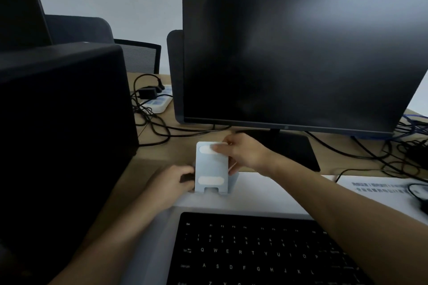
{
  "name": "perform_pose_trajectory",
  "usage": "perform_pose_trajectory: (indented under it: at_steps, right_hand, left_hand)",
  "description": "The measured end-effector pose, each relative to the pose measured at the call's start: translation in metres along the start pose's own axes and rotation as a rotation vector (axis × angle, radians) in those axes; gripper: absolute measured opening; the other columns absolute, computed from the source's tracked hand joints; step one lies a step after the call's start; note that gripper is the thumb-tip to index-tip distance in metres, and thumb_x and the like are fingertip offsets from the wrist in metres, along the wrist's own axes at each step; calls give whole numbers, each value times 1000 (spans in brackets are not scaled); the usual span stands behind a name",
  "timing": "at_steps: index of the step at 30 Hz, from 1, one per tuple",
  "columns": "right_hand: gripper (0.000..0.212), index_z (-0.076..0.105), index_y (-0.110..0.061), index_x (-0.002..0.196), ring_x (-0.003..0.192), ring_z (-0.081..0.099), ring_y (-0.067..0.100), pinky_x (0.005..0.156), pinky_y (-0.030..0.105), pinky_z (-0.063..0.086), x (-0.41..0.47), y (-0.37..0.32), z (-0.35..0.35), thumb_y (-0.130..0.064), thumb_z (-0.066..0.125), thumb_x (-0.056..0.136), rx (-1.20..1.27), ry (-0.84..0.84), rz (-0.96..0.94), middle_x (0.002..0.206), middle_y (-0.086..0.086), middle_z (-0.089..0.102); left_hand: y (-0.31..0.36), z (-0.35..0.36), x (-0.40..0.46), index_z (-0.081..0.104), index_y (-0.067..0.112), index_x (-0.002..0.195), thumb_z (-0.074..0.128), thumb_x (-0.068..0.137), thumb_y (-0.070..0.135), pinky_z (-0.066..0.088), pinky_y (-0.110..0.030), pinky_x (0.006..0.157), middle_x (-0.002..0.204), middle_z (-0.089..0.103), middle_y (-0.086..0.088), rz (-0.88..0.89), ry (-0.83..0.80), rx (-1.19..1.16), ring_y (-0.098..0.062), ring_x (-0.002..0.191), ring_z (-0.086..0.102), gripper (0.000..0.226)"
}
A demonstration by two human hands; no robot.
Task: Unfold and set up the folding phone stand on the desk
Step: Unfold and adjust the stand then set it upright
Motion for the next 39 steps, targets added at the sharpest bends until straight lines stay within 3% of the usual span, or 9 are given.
perform_pose_trajectory:
  at_steps: [7,13,20,24,26,29,31,33,39]
  right_hand:
    - [38,64,-7,101,66,72,25,48,29,58,-1,11,0,-43,56,94,43,89,73,89,16,70]
    - [25,60,-18,81,61,68,22,41,25,53,-5,10,1,-39,56,94,102,219,82,83,12,66]
    - [26,61,-15,99,70,68,23,44,26,56,-14,16,6,-40,54,95,195,291,118,90,10,65]
    - [30,63,-7,103,62,65,17,44,24,52,-16,12,5,-34,52,98,299,144,17,81,8,64]
    - [31,65,-8,104,69,65,15,50,23,52,-21,10,-3,-34,50,99,302,50,-40,86,9,64]
    - [34,66,-11,103,82,67,20,66,33,56,-26,6,-7,-40,49,98,210,-39,-84,94,12,68]
    - [36,67,-9,103,87,69,25,73,40,57,-24,1,-5,-41,50,97,128,-49,-102,98,13,70]
    - [37,66,-8,106,95,68,29,79,44,57,-22,3,-2,-40,50,98,104,-32,-94,104,15,70]
    - [34,67,-11,100,92,66,27,71,43,60,-26,22,-6,-42,53,95,148,214,-14,100,9,68]
  left_hand:
    - [1,-5,2,67,36,62,67,77,28,39,-26,51,57,65,11,-61,102,5,-9,55,57,17]
    - [-3,-7,1,65,26,62,68,73,27,36,-26,50,52,55,1,-87,152,-8,-9,51,43,11]
    - [-9,-6,5,67,36,61,71,73,21,39,-25,55,53,61,14,-82,94,-92,-2,54,50,19]
    - [-7,-11,9,69,35,61,71,75,3,45,-25,67,60,67,16,-16,29,-203,5,59,57,35]
    - [-4,-12,6,72,36,74,77,72,5,48,-27,73,71,70,9,-18,7,-273,-3,71,63,32]
    - [2,0,12,56,31,118,76,68,14,48,-18,80,101,63,15,-48,-84,-182,-3,91,60,56]
    - [11,12,15,57,30,86,67,68,22,39,-11,56,77,58,18,-11,-178,61,1,67,54,22]
    - [17,16,16,46,28,63,64,71,27,29,-19,44,59,48,11,0,-191,202,-1,51,44,20]
    - [23,16,14,41,37,64,59,68,27,28,-22,49,68,48,17,36,-107,133,0,61,48,21]
Point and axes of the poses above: each hand's wrist, its own x-axis towards the middle knuckle, its own z-axis out of the palm, y = z × x, the point moved 9 cm from there along x, towards the middle knuckle
